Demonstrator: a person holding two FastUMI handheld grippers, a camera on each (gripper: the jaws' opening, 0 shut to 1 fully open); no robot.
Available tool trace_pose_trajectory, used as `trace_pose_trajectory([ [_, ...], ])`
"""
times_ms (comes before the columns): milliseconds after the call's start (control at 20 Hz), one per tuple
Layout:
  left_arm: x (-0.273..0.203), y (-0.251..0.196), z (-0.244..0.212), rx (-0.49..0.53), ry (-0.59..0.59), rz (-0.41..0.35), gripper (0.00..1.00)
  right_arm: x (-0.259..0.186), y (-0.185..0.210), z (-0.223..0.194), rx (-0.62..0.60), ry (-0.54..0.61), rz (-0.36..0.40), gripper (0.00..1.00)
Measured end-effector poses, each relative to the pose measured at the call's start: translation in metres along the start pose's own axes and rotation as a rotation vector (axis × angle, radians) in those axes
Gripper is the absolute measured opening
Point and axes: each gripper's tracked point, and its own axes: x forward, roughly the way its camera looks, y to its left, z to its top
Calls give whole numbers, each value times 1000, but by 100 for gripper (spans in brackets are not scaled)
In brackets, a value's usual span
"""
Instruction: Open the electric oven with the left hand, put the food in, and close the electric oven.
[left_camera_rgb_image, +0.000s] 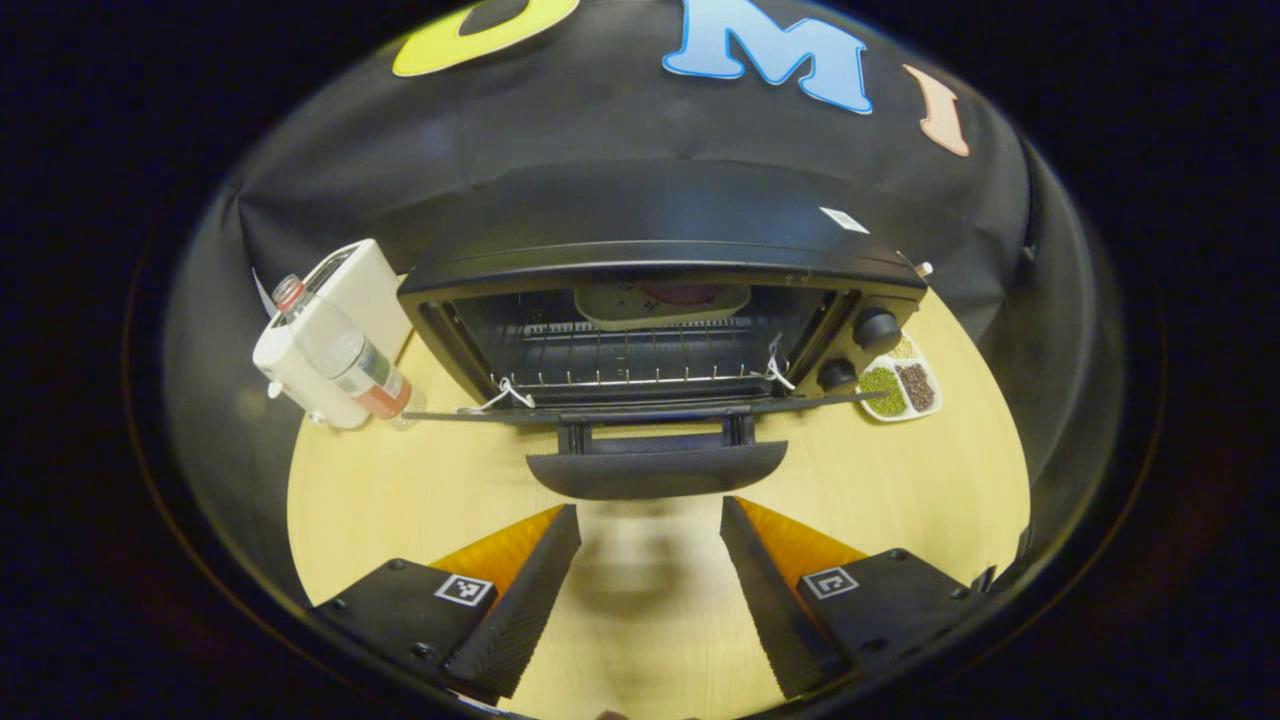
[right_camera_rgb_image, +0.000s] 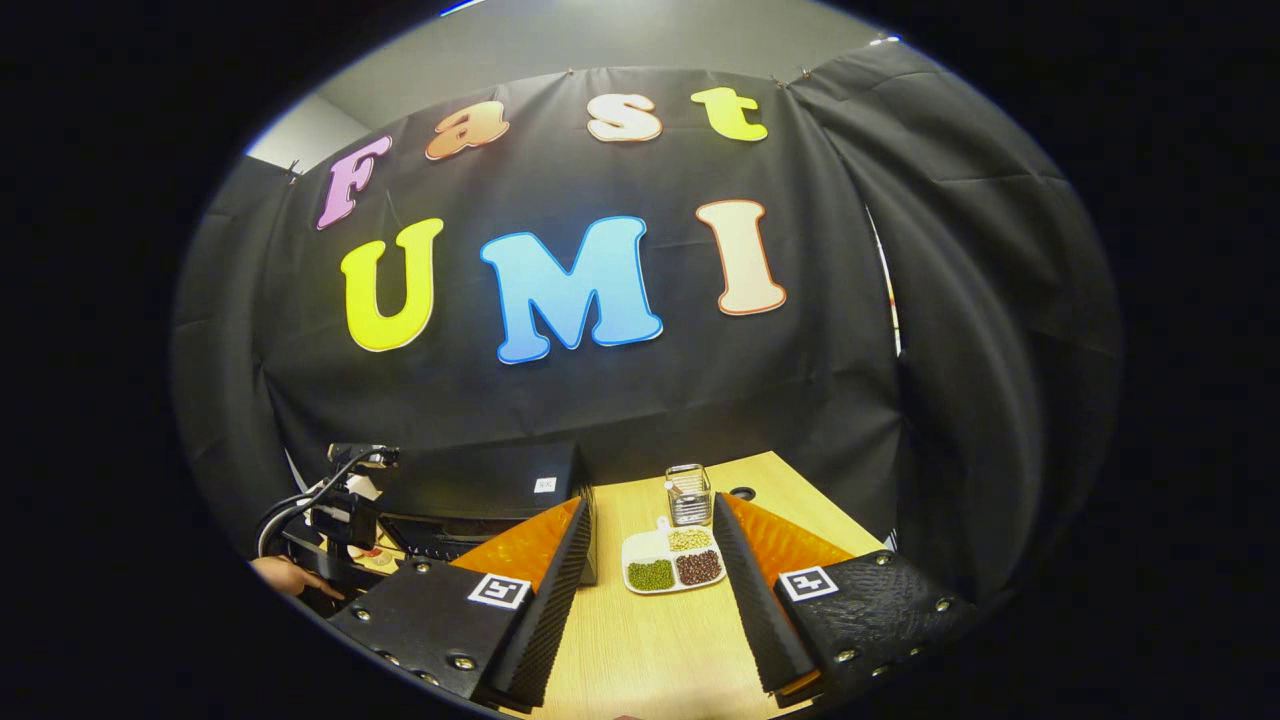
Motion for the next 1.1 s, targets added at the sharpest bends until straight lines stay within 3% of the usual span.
trace_pose_trajectory([
  [100,-3,3,1,-7,-9,7,100,0,-3,-1,3,4,-3,76],
  [350,-23,4,17,-11,-88,45,97,0,-7,-3,-5,5,-5,76],
  [600,-83,-11,63,-52,-369,35,100,3,-19,20,-55,-41,-5,76],
  [650,-103,-17,71,-57,-434,27,96,5,-21,26,-64,-54,0,76],
  [900,-209,-33,111,-94,-739,28,96,10,-20,60,-112,-95,53,76],
  [950,-228,-36,118,-85,-789,35,100,11,-18,61,-120,-82,71,78],
  [1000,-241,-42,122,-73,-818,35,96,13,-14,64,-123,-81,99,82],
  [1100,-255,-55,123,-40,-840,48,97,15,-11,71,-119,-97,146,86],
])
